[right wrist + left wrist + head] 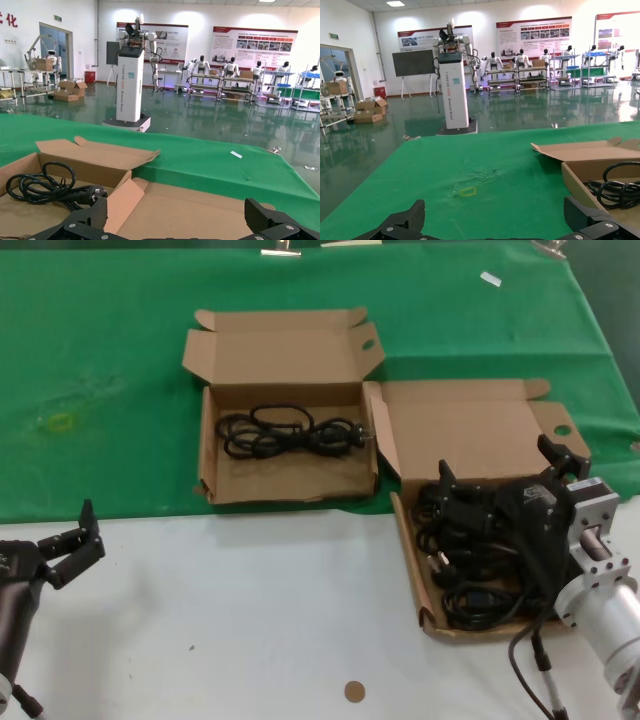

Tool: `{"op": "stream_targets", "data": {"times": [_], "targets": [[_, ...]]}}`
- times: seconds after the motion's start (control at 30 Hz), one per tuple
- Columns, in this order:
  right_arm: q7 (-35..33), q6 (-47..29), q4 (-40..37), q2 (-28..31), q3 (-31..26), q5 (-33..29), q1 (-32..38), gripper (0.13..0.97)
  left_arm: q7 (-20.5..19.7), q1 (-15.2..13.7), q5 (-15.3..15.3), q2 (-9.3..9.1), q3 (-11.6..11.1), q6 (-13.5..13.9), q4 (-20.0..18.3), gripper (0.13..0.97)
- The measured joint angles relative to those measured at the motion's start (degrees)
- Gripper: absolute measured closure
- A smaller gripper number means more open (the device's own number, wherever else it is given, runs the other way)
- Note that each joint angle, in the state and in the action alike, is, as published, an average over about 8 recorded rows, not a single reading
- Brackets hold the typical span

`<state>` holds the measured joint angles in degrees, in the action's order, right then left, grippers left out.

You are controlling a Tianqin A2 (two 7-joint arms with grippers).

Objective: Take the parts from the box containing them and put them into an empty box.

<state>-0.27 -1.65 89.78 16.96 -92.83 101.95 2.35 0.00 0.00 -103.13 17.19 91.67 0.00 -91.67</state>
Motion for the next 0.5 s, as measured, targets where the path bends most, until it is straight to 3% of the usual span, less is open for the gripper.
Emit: {"op": "stream_targets", "data": {"times": [0.5], "targets": [[0.0, 0.0, 0.0, 0.0, 0.0, 0.0, 0.0, 0.129, 0.0, 0.0, 0.0, 0.0, 0.0, 0.0, 0.0, 0.132]]}}
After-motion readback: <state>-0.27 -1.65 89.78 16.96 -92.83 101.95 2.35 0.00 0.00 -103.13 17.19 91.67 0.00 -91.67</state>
